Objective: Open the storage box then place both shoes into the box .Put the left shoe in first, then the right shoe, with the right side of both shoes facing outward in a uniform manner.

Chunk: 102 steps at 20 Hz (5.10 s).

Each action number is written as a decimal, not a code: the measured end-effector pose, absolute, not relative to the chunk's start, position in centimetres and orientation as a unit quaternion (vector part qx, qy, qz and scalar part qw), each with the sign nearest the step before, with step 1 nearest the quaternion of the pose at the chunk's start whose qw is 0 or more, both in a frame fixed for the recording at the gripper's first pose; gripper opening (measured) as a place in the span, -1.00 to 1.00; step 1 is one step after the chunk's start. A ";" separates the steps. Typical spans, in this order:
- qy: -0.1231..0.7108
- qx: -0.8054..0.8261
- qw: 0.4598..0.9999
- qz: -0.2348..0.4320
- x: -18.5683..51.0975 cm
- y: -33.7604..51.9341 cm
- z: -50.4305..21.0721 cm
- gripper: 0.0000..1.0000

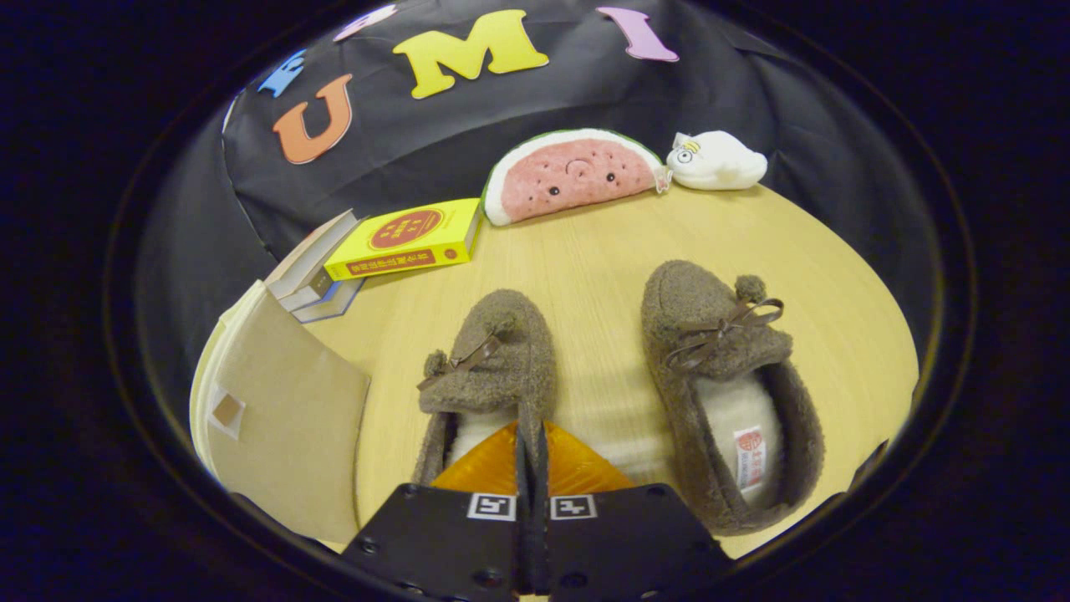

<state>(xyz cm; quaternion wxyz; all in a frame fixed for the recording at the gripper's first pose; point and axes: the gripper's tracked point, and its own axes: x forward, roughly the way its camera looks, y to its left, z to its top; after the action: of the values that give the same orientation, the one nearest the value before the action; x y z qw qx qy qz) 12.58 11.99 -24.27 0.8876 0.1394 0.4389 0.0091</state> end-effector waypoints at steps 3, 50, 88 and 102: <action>0.437 0.188 0.880 0.017 11.7 13.0 -23.3 -1.00; 0.310 0.154 0.919 0.187 6.4 38.8 -5.7 0.90; 0.453 0.049 0.889 -0.042 12.0 -4.2 -24.9 -0.20; 0.406 0.183 0.895 -0.009 9.3 5.9 -10.9 -1.00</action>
<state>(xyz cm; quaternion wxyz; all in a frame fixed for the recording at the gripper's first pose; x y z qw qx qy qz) 9.31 5.89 -10.89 0.8954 0.1832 0.4057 -0.0094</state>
